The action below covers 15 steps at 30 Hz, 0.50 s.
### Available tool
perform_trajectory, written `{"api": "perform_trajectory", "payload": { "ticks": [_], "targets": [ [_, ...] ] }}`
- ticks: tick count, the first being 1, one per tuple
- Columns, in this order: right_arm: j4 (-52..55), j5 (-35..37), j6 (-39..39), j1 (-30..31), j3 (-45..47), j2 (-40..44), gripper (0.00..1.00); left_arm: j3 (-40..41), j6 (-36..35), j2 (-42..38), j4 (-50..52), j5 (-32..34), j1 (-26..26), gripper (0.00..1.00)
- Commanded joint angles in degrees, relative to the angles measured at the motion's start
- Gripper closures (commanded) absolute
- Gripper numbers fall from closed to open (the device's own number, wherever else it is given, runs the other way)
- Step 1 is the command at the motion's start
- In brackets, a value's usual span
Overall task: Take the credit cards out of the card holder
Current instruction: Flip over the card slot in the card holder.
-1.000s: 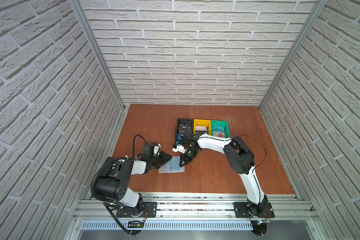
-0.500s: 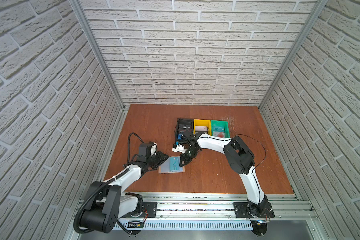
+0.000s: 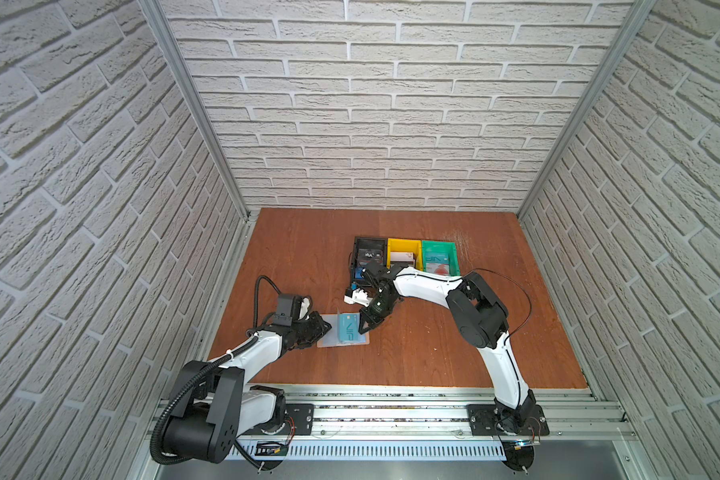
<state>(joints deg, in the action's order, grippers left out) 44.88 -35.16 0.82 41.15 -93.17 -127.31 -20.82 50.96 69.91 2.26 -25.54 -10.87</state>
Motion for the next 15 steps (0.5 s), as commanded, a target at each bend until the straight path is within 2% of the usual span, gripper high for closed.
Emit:
{"api": "perform_trajectory", "payload": {
  "ticks": [1,15],
  "targets": [
    [3.1,2.35,1.21,0.49,-2.71,-1.08,0.94,1.09,-1.76,2.38,0.29,2.06,0.39,0.83],
    [7.3,0.53,2.15,2.85,-13.91,-6.75,0.94,0.79,-2.26,5.41,-2.17,1.13,0.46,0.84]
  ]
}}
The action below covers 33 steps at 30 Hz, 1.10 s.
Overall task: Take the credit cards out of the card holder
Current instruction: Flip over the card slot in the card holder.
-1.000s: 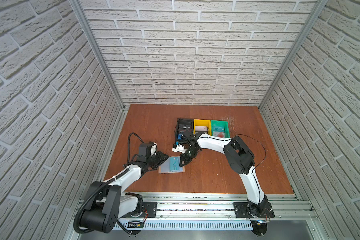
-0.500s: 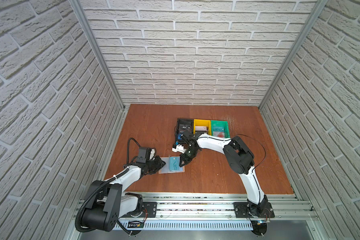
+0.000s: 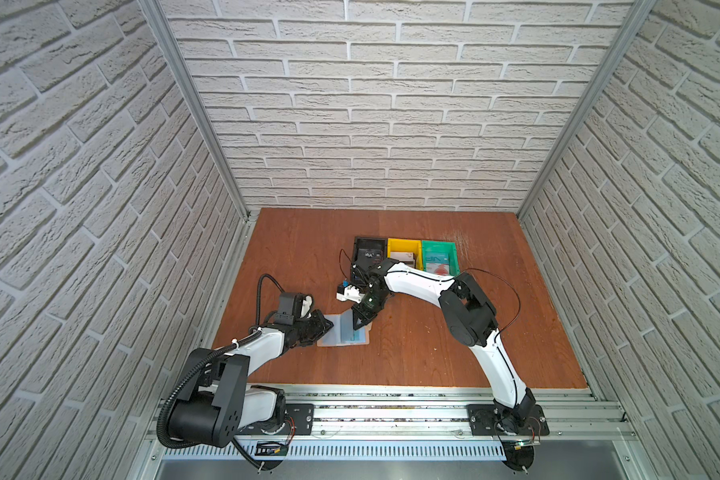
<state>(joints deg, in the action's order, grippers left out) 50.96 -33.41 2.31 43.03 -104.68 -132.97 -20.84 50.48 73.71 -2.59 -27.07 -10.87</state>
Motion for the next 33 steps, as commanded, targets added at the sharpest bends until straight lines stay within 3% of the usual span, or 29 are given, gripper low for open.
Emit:
{"api": "perform_trajectory", "payload": {
  "ticks": [1,9,21,25,33],
  "targets": [
    [1.59,-1.5,0.64,1.24,-3.35,-1.49,0.94,0.66,-1.63,1.53,2.68,2.61,0.45,0.84],
    [1.94,-5.79,0.18,2.59,-8.53,-2.2,0.94,-2.12,-2.27,-1.39,6.22,3.41,0.69,0.84],
    [-2.88,-10.87,-3.72,3.29,-9.33,-6.73,0.94,-3.54,-0.8,-18.06,16.36,3.23,2.17,0.81],
    [-2.78,-10.76,-3.65,3.25,-9.35,-7.84,0.94,-0.86,1.09,-18.39,10.76,0.83,2.38,0.79],
    [-0.86,-9.7,-1.6,2.88,-7.82,-3.93,0.94,3.61,5.35,-9.39,-4.72,-4.37,2.62,0.81]
  ]
}}
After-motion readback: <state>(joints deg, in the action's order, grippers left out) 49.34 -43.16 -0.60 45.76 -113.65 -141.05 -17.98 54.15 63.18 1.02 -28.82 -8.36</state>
